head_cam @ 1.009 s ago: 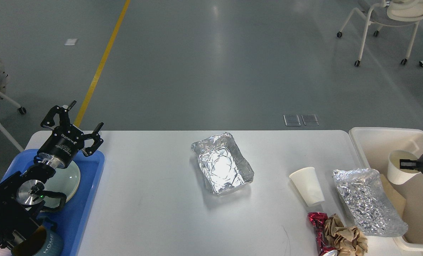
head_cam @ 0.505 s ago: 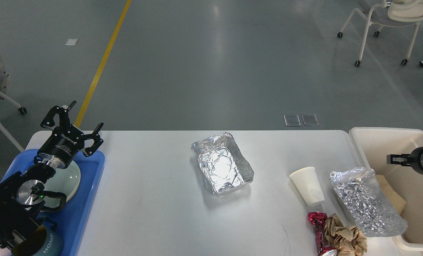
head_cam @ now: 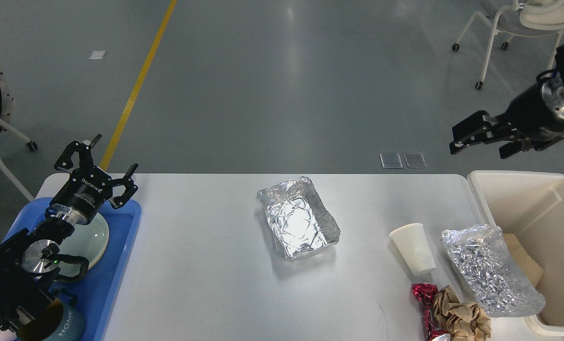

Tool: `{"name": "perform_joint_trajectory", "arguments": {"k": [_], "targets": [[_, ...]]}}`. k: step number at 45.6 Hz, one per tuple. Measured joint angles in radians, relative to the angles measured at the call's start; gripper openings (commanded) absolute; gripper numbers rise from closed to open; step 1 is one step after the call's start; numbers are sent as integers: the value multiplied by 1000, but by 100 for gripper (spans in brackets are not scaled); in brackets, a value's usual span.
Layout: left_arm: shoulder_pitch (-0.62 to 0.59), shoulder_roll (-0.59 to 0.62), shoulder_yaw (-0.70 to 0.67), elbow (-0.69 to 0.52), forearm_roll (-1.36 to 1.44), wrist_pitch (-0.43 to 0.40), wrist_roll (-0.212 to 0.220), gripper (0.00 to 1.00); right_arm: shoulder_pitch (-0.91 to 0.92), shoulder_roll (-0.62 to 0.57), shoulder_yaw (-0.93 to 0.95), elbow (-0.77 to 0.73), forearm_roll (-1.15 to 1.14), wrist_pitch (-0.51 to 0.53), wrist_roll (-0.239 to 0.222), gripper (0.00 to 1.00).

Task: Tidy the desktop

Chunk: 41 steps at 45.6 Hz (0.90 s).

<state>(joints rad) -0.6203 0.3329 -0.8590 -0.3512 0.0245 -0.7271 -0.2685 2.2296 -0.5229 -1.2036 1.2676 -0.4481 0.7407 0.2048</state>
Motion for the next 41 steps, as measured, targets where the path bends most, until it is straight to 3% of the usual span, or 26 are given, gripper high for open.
{"name": "perform_joint_trajectory", "arguments": {"k": [4,9,16,33,41], "targets": [[0,0,0,0,0,0,0,100,176,16,81,120,5,92,-1,100],[0,0,0,0,0,0,0,100,246,-35,216,200,18,186,-4,100],[0,0,0,0,0,0,0,100,205,-63,224,222,20,170,-7,100],[0,0,0,0,0,0,0,100,-344,85,6,175,21,-486,-9,100],[-1,0,0,0,0,0,0,100,-578,181,6,45,75,-660,-8,100]]}}
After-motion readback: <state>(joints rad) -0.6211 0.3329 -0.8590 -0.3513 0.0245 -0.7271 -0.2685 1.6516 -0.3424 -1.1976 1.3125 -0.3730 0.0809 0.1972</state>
